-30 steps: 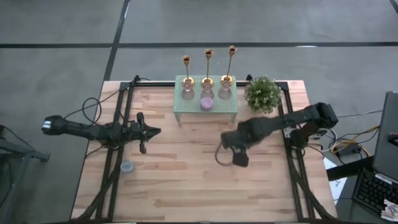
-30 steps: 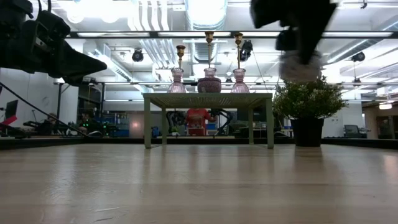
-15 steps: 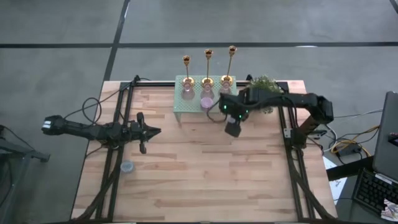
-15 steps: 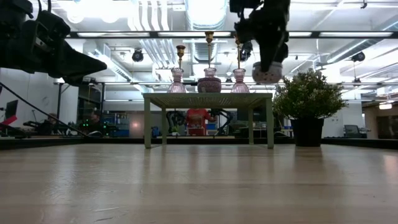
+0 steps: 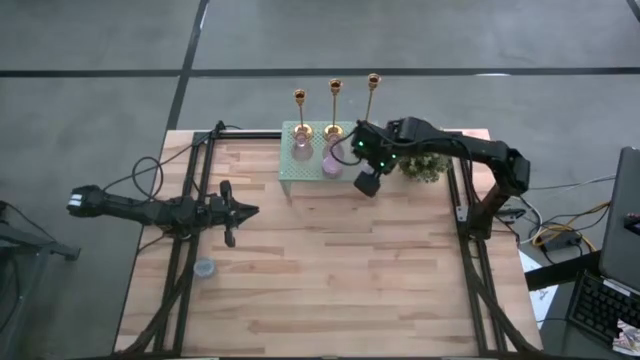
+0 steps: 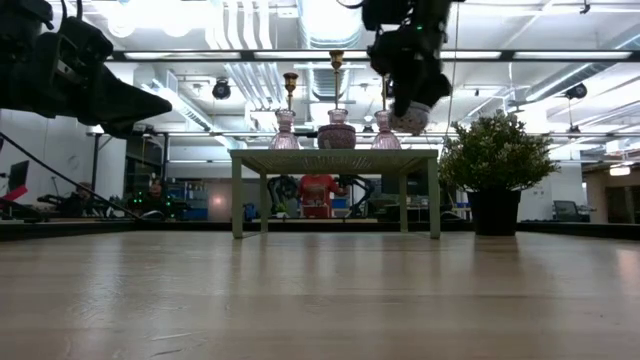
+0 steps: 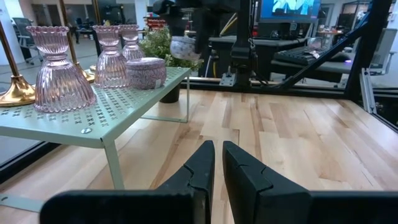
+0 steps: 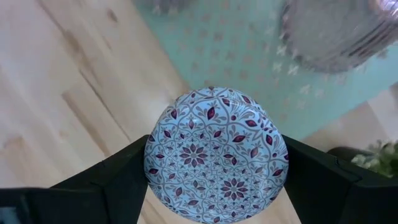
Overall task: Pick & Place candle stick holders
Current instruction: Put the red patterned scented candle on the shelf
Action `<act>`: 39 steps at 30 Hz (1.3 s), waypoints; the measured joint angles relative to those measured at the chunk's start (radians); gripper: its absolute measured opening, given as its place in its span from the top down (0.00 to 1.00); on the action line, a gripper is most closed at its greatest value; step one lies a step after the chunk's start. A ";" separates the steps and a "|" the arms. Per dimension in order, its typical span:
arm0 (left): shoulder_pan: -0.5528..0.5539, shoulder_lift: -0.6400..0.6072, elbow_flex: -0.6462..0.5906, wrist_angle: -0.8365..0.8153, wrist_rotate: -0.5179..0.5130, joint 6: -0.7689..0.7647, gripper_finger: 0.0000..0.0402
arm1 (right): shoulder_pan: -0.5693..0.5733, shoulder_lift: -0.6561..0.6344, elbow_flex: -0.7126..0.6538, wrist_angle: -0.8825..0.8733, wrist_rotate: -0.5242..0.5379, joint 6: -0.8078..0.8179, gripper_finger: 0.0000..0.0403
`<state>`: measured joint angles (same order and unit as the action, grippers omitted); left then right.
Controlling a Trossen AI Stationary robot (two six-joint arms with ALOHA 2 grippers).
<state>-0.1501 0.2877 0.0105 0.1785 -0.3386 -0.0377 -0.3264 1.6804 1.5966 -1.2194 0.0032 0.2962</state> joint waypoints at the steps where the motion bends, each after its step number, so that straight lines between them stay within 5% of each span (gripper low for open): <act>1: 0.000 0.000 0.000 0.000 0.000 0.000 0.91 | -0.004 0.017 0.023 0.000 0.000 -0.006 0.23; 14: 0.000 0.000 0.000 0.000 0.000 0.000 0.91 | -0.043 0.199 0.283 -0.153 0.036 -0.042 0.23; 39: 0.000 0.000 0.000 0.000 0.000 0.000 0.91 | -0.058 0.203 0.179 -0.056 0.023 -0.069 0.23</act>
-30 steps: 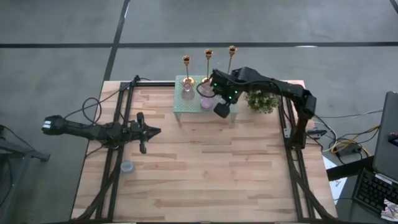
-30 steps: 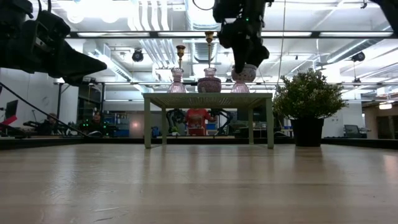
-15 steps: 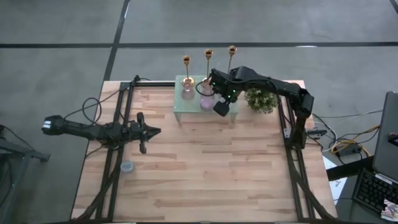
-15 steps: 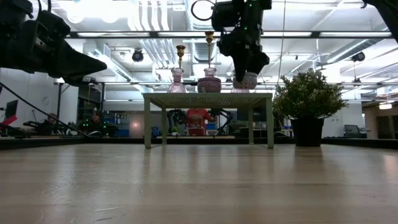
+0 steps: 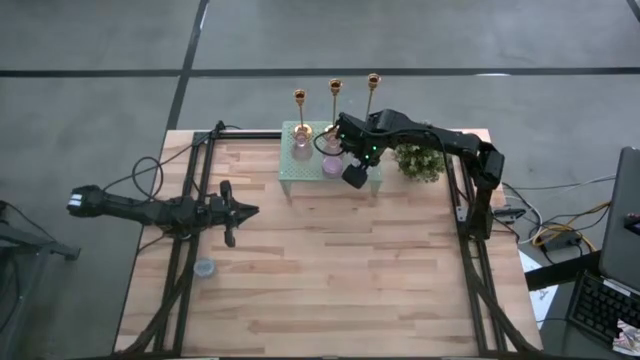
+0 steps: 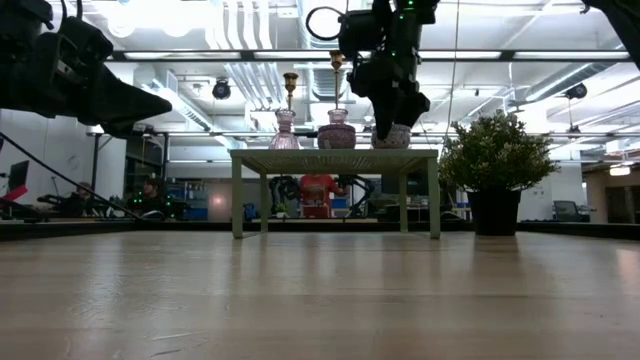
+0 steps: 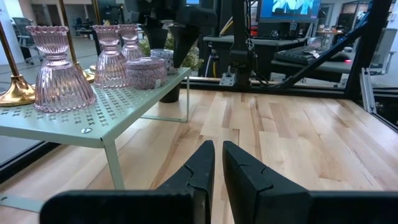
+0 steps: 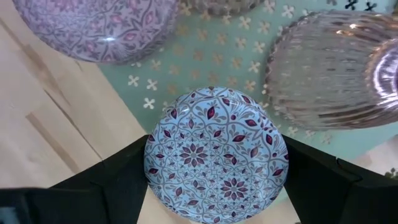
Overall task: Pick & Place candle stick holders
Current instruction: Put the red patterned scented candle on the shelf, then put the green patterned scented candle on the shelf
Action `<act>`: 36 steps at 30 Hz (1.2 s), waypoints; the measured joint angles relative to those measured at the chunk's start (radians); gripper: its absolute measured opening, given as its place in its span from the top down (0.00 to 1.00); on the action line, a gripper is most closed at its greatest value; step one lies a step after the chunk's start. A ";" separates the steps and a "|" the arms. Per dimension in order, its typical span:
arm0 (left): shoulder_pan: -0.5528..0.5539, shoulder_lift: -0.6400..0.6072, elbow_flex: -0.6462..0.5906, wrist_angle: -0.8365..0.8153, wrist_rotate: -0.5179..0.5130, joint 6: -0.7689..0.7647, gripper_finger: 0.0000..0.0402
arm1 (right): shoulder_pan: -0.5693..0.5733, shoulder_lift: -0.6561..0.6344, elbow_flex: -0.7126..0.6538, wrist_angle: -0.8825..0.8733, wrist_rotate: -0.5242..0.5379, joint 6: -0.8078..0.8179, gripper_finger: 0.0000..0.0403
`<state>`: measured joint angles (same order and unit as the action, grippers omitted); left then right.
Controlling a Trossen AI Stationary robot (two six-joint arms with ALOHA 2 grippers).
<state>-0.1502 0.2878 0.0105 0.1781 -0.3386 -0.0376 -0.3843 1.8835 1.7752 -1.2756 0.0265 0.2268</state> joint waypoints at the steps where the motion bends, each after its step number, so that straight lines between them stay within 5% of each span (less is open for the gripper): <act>1: 0.000 0.000 0.000 0.000 0.000 0.000 0.91 | 0.000 0.000 0.000 0.002 0.000 -0.003 0.23; 19: 0.000 0.000 0.000 0.000 0.000 0.000 0.91 | 0.000 0.000 -0.001 0.010 0.002 -0.018 0.11; 36: 0.000 0.000 0.000 0.000 0.000 0.000 0.91 | 0.000 -0.012 0.036 -0.063 0.002 -0.018 0.12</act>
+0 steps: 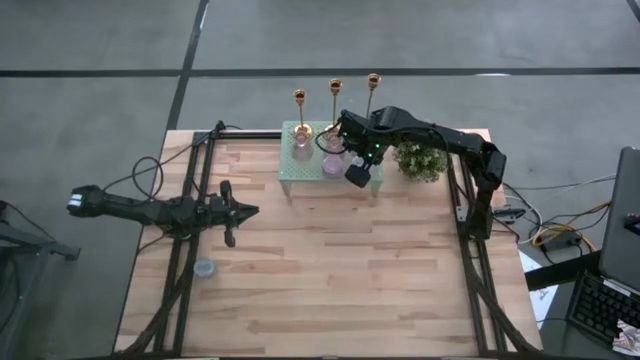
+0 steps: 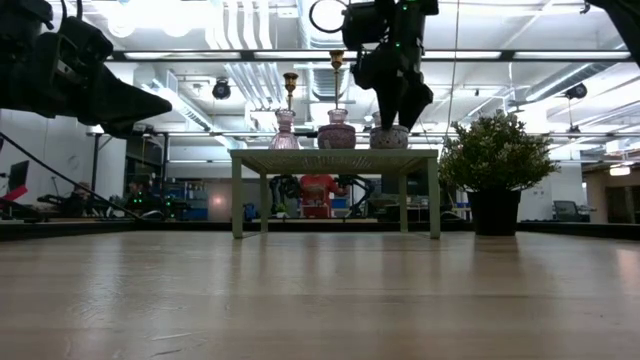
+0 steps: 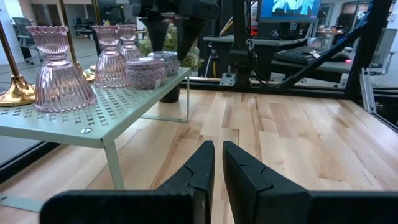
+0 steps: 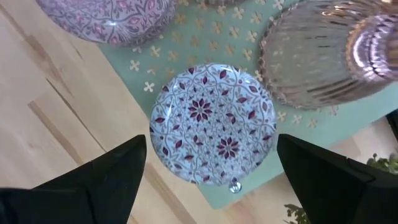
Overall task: Pick & Place candle stick holders
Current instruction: Put the green patterned scented candle on the shelf
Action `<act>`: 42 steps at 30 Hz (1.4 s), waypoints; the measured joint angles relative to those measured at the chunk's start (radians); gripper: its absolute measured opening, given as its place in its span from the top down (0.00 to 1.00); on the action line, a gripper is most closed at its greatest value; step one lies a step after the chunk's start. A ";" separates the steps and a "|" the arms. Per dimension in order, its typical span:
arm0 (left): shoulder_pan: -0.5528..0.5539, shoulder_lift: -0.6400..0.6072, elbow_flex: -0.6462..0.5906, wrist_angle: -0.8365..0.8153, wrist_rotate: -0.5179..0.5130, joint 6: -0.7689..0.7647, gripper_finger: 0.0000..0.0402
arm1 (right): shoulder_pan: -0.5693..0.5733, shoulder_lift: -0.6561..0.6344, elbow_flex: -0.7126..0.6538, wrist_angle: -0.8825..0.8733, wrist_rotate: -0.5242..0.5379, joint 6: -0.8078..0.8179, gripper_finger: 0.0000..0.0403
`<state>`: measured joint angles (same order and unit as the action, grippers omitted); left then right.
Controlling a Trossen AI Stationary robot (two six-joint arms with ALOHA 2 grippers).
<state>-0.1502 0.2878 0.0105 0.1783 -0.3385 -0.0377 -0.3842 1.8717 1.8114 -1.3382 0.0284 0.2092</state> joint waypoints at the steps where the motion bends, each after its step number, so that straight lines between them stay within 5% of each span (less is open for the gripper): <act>1: 0.000 0.000 0.000 0.000 0.000 0.000 0.91 | 0.000 -0.002 0.003 -0.001 0.000 0.000 0.12; 25: 0.000 0.000 0.000 0.000 0.000 0.000 0.91 | 0.120 -0.069 0.037 -0.096 0.000 0.057 0.16; 33: 0.000 0.000 0.000 0.000 0.000 0.000 0.91 | 0.232 -0.072 0.037 -0.095 0.051 0.068 0.29; 42: 0.000 0.000 0.000 0.000 0.000 0.000 0.91 | 0.342 -0.072 0.028 -0.085 0.107 0.065 0.54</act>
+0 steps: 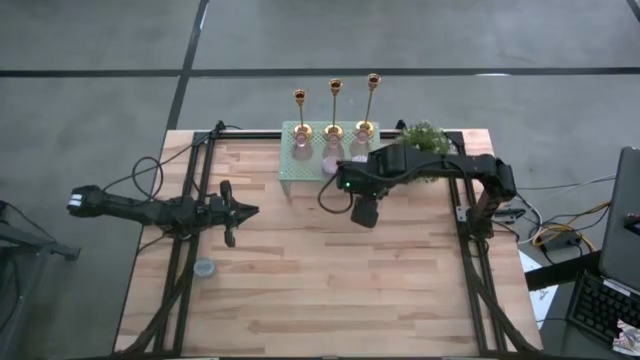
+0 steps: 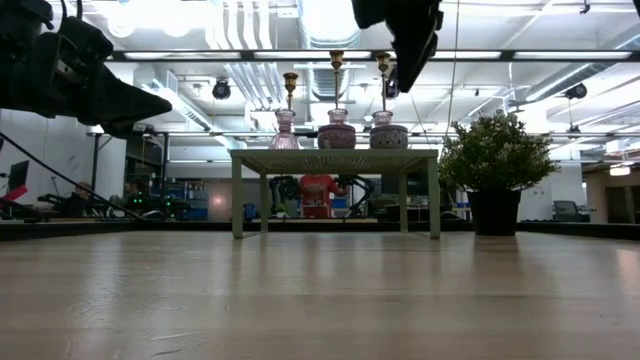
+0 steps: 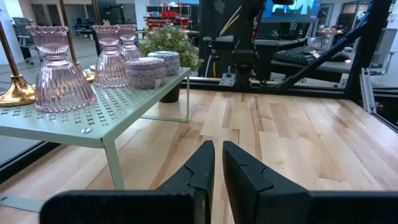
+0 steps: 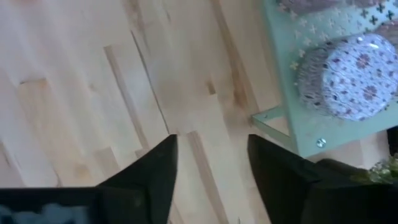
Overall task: Pick & Place candle stick holders
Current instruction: Put the green patterned scented candle on the shelf
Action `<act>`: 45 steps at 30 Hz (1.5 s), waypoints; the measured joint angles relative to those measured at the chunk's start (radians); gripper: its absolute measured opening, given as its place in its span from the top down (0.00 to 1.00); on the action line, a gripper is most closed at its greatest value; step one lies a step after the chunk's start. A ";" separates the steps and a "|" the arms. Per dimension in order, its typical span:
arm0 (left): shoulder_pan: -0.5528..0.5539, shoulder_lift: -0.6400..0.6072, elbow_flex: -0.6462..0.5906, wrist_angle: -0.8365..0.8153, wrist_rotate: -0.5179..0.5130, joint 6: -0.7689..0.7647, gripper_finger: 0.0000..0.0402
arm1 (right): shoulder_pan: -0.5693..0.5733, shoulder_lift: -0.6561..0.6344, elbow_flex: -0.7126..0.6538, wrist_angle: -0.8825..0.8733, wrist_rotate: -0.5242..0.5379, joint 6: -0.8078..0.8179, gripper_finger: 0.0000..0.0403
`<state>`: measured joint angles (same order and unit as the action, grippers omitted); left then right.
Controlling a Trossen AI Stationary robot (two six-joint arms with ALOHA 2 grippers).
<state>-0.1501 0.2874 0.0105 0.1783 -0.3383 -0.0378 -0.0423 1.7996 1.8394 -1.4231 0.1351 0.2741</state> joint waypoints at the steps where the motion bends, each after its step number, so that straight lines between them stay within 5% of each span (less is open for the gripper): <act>1: 0.000 0.000 0.000 0.000 0.000 0.000 0.91 | 0.009 0.000 -0.002 0.007 0.000 0.001 0.57; 11: 0.000 0.000 0.000 0.000 0.000 0.000 0.91 | 0.104 0.000 -0.030 0.114 0.028 -0.023 0.95; 25: 0.000 0.000 0.000 0.000 0.000 0.000 0.91 | 0.196 -0.037 -0.179 0.323 0.128 -0.050 0.98; 45: 0.000 0.003 0.000 0.000 0.000 0.000 0.91 | 0.294 -0.470 -0.809 0.988 0.130 -0.052 0.98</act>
<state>-0.1504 0.2905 0.0105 0.1780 -0.3384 -0.0376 0.2516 1.3298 1.0300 -0.4353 0.2649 0.2221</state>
